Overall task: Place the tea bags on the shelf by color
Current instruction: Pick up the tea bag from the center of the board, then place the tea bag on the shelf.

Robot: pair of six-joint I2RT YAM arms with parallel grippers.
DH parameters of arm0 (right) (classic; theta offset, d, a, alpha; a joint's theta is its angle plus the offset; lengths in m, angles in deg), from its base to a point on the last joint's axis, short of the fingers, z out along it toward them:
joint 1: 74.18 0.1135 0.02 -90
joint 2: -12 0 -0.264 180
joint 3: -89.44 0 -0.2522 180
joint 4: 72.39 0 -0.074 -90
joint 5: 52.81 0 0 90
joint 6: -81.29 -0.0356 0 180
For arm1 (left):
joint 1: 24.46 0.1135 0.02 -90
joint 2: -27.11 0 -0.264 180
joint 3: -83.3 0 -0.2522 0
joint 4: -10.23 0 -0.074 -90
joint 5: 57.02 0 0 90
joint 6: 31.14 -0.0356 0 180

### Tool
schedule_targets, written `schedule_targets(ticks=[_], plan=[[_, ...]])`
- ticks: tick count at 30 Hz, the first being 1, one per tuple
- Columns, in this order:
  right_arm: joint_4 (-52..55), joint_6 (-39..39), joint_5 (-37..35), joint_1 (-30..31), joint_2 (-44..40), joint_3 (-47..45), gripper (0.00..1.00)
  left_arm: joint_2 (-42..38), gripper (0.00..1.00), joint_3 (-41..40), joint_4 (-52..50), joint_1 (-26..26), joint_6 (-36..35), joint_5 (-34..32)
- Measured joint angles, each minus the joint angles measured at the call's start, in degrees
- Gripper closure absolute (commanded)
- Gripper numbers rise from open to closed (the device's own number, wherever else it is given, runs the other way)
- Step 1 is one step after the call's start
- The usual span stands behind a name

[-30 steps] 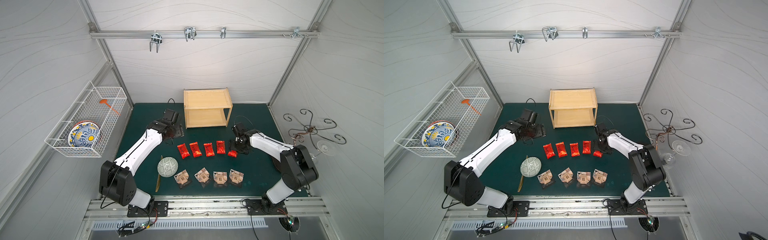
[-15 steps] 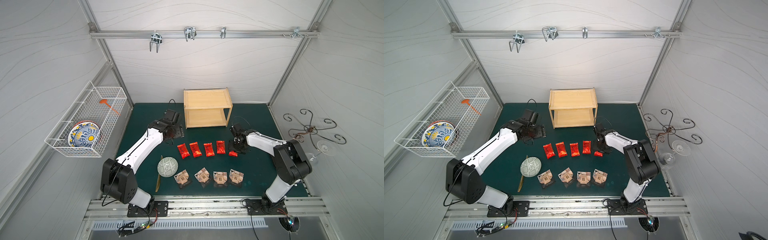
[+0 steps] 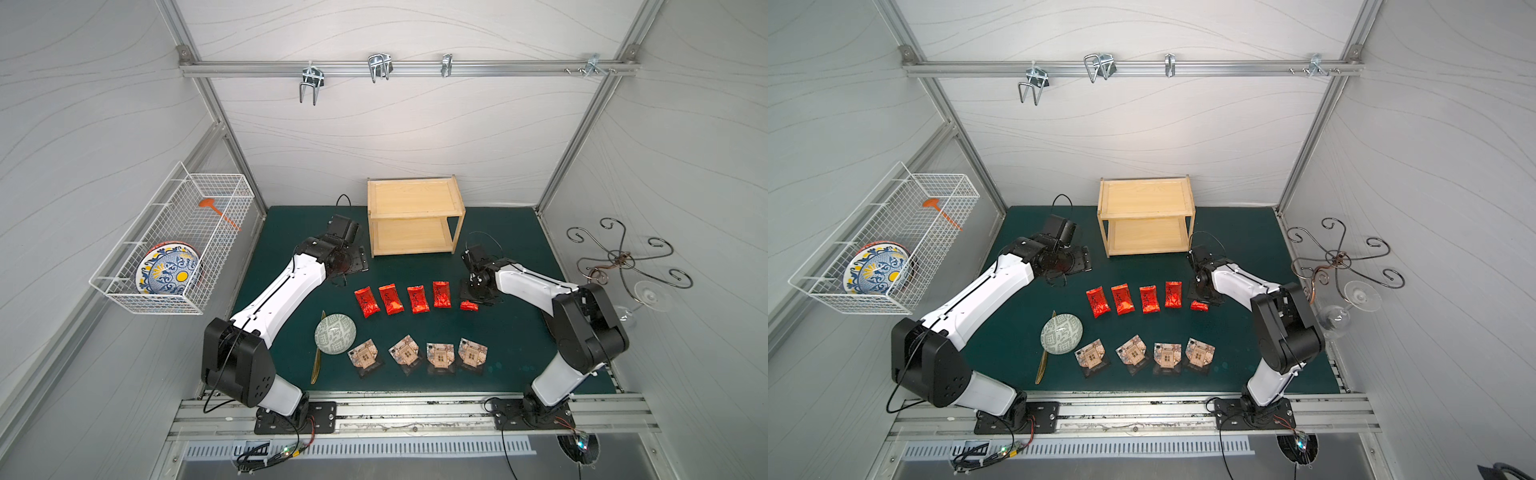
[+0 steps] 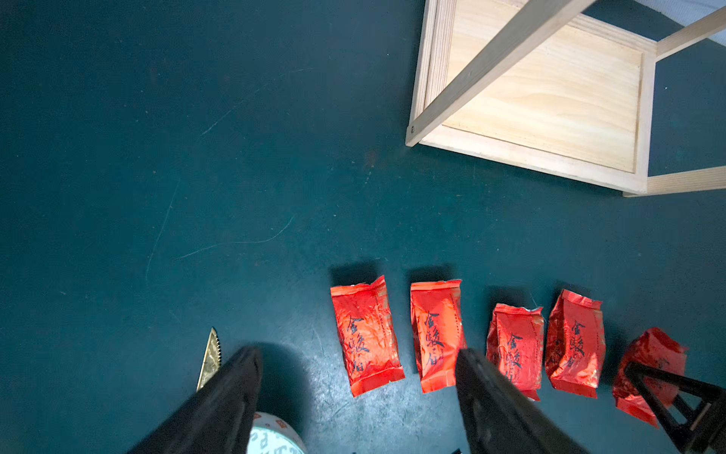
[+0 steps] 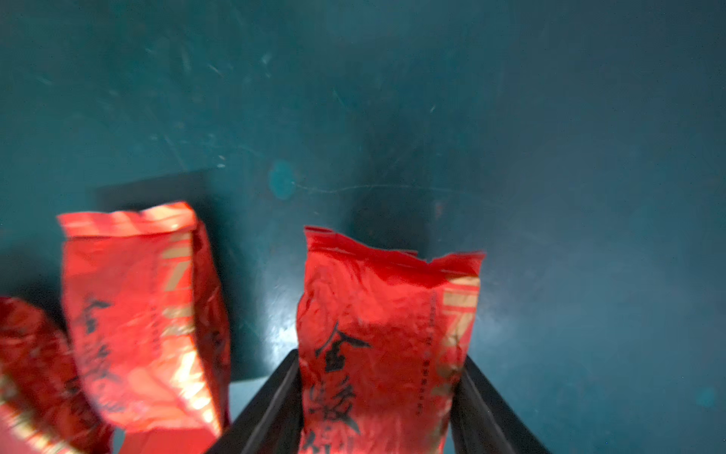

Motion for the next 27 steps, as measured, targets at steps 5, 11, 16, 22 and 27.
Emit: schedule_targets(ticks=[5, 11, 16, 22, 27], plan=[[3.7, 2.2, -0.9, 0.0, -7.0, 3.6, 0.43, 0.0, 0.17, 1.4, -1.4, 0.0, -0.2, 0.0], [6.2, 7.4, -1.4, 0.1, -9.2, 17.9, 0.44, 0.0, 0.17, 3.4, -1.8, 0.0, -0.3, 0.7], [6.0, 13.7, -1.3, 0.0, -3.5, 32.8, 0.43, 0.4, 0.18, 4.4, -1.7, 0.0, -0.2, 2.0], [4.9, 19.7, 1.2, -0.5, 8.0, 47.5, 0.43, 3.4, 0.18, 6.9, -1.4, -0.3, -0.3, 3.1], [5.1, 23.5, 2.4, -0.8, 17.2, 57.3, 0.43, 4.2, 0.18, 6.9, -1.4, -0.5, -0.3, 3.3]])
